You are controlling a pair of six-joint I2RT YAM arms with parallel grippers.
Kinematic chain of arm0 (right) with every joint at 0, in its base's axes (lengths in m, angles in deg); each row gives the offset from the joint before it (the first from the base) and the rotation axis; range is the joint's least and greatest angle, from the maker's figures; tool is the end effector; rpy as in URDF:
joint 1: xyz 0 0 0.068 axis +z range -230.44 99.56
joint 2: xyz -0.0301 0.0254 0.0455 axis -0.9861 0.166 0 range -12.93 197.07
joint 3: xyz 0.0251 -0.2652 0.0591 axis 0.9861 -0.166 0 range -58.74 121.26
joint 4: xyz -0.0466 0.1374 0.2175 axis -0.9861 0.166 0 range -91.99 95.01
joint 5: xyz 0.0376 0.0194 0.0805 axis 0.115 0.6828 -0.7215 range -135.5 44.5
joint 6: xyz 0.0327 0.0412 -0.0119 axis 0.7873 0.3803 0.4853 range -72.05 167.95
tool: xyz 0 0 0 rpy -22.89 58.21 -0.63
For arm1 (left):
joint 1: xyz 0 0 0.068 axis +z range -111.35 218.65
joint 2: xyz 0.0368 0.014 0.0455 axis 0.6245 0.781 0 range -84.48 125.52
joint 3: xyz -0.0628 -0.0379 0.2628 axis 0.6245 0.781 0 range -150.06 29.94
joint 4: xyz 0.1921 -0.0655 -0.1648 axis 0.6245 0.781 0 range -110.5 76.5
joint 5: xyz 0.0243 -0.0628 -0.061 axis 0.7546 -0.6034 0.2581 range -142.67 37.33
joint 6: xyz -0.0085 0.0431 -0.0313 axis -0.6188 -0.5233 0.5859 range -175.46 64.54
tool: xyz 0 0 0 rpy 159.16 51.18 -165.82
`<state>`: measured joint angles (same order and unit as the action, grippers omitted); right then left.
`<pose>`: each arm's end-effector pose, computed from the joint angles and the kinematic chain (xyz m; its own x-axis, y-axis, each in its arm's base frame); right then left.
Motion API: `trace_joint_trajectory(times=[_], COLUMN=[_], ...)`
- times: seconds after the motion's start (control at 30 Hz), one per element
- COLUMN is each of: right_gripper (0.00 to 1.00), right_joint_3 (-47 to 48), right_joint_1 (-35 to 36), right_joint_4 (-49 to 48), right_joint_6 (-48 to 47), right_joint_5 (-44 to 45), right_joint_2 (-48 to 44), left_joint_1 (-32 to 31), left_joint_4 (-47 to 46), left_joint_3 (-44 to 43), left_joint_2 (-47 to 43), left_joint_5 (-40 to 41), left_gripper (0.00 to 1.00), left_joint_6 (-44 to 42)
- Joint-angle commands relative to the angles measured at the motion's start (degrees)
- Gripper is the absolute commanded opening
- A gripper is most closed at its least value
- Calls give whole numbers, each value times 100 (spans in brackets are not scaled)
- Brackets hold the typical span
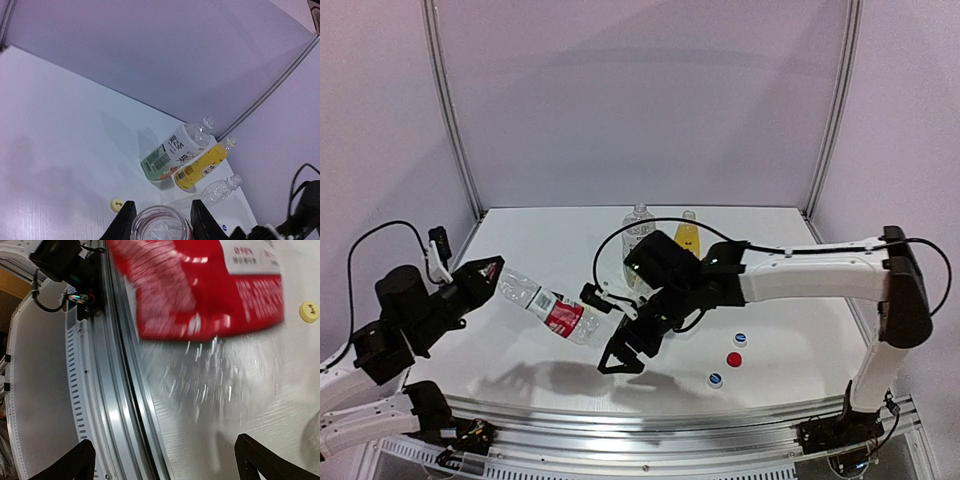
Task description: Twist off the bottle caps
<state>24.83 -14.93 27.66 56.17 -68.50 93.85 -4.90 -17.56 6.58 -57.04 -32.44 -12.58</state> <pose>0.1571 0.3786 0.2397 -0.4608 -0.6942 -0.5530 -0.8786 0.2689 0.3947 0.1107 -0.0881 0.2644 -0.3356 -0.5619 -0.7561 0.2311 0.7290 -0.6443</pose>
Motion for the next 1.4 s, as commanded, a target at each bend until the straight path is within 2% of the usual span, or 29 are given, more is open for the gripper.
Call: trace_joint_trajectory(times=[0.0, 0.1, 0.3, 0.4, 0.47, 0.57, 0.7, 0.83, 0.9, 1.03, 1.17, 1.37], right_gripper=[99, 99, 99, 99, 99, 99, 99, 99, 99, 99, 99, 99], right_joint_3=[-630, -1244, -2585, -3344, -3604, -3591, -3738, -4021, -4123, -4241, -4246, -4218], right_joint_1=[34, 28, -145, -382, -460, -661, -1087, -1911, -2189, -2276, -2290, -2289], right_joint_4=[-262, -396, -1047, -1634, -1695, -1378, -1437, -1743, -1824, -1925, -1965, -2000], right_joint_6=[-8, 33, 680, 721, 614, 476, 543, 1077, 1180, 1172, 1117, 1102], right_joint_5=[342, 1098, 4310, 4841, 5282, 5810, 5656, 4446, 4190, 4041, 4019, 3920], right_joint_2=[-1266, -2198, -4255, -5156, -5407, -5110, -4450, -4369, -4324, -4167, -3929, -3741], left_joint_1=[-50, -110, -319, -612, -822, -1092, -1311, -1337, -1338, -1336, -1349, -1386], left_joint_4=[1062, 1147, 1445, 1492, 1504, 1488, 1011, 908, 880, 886, 892, 840], left_joint_3=[-612, -823, -1276, -1501, -1644, -1820, -1696, -1671, -1672, -1660, -1559, -1346], left_joint_2=[187, 586, 1485, 1841, 2038, 2395, 2710, 2822, 2857, 2919, 2917, 2690], left_joint_5=[519, 764, 1270, 1748, 2100, 2621, 2970, 2946, 2930, 2844, 2849, 2837], left_gripper=[6, 5, 3, 3, 3, 3, 3, 3, 3, 7, 18, 19], left_joint_6=[-1486, -1989, -2529, -2813, -3016, -3222, -3507, -3489, -3487, -3443, -3236, -3172])
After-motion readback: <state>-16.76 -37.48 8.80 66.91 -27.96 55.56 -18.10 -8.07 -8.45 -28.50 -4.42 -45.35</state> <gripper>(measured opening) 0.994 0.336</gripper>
